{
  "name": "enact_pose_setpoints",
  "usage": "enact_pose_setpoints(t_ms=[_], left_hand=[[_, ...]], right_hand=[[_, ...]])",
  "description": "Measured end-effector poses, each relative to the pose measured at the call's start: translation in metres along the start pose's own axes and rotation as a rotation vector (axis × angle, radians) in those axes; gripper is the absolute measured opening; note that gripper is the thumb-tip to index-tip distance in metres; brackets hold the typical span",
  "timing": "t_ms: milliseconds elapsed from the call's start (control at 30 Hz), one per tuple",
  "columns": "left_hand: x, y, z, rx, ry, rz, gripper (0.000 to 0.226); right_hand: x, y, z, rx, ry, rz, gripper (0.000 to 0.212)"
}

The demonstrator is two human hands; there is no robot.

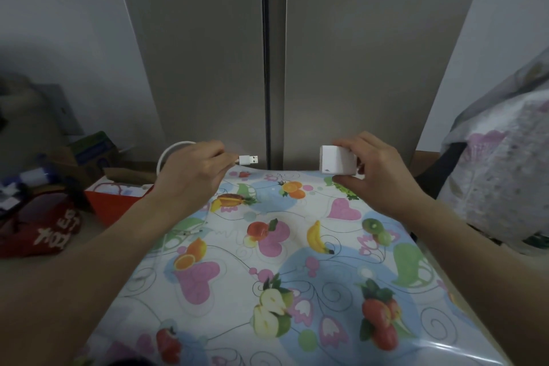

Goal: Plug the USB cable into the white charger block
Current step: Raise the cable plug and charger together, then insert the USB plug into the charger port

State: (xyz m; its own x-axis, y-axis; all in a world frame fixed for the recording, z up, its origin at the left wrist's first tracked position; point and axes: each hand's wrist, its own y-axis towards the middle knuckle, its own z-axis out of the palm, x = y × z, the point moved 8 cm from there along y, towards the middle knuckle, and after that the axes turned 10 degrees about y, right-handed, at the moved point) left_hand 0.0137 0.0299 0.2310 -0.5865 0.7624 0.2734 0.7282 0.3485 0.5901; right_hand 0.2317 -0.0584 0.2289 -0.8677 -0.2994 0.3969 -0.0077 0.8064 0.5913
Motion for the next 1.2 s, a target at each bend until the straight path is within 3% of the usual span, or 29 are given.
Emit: enact_pose_setpoints(t_ms=[1200], left_hand=[[-0.029, 0.004, -0.011, -0.025, -0.055, 0.054, 0.02]], right_hand=[[0.02, 0.007, 0.033, 0.033, 0.082, -0.047, 0.058]])
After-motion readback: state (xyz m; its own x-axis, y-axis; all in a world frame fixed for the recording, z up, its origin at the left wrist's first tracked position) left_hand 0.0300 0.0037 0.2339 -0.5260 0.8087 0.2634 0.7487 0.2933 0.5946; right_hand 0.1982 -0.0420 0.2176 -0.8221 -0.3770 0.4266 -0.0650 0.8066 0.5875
